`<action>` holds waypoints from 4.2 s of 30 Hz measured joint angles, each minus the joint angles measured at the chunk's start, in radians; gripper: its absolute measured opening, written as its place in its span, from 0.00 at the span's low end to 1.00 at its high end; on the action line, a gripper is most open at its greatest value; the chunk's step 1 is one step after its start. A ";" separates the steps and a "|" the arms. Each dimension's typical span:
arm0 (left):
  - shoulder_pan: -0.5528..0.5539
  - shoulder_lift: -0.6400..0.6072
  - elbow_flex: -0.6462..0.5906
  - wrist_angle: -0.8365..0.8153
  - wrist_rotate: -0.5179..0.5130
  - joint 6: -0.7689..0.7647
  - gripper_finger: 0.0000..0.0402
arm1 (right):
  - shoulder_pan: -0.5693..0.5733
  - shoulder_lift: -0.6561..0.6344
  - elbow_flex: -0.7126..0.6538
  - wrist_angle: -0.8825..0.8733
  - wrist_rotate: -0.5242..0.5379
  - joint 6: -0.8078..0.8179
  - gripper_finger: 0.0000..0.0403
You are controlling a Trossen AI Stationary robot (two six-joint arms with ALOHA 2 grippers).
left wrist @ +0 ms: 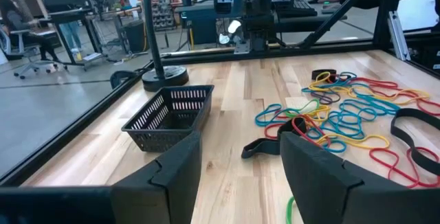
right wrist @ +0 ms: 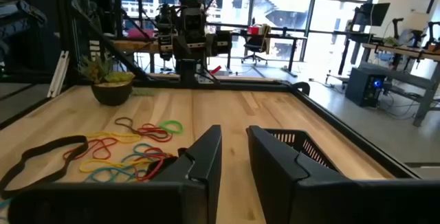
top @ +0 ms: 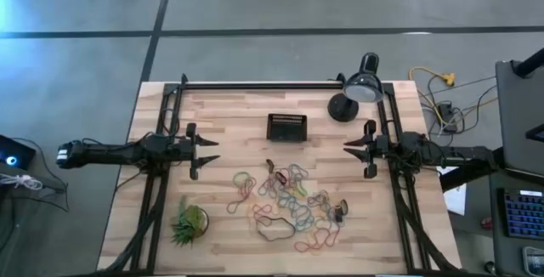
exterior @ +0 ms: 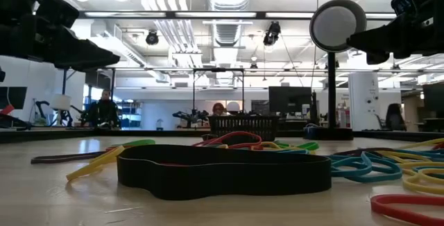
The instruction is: Pick and place rubber bands into bin
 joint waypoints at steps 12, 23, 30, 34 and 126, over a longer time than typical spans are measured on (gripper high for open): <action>0.000 0.001 0.000 0.000 0.000 0.000 0.45 | 0.000 0.000 0.000 0.000 0.000 0.001 0.17; 0.000 0.000 0.000 0.000 0.000 0.000 0.45 | 0.000 0.000 0.000 0.000 0.000 0.000 0.17; 0.000 0.000 0.000 0.000 0.000 0.000 0.45 | 0.000 0.000 0.000 0.000 0.000 -0.001 0.17; 0.000 0.001 0.000 0.000 0.000 0.000 0.45 | 0.000 0.000 0.000 0.000 0.000 0.000 0.17; 0.000 0.179 0.000 0.291 -0.045 -0.315 0.45 | 0.001 0.370 0.198 0.438 -0.318 -0.290 0.17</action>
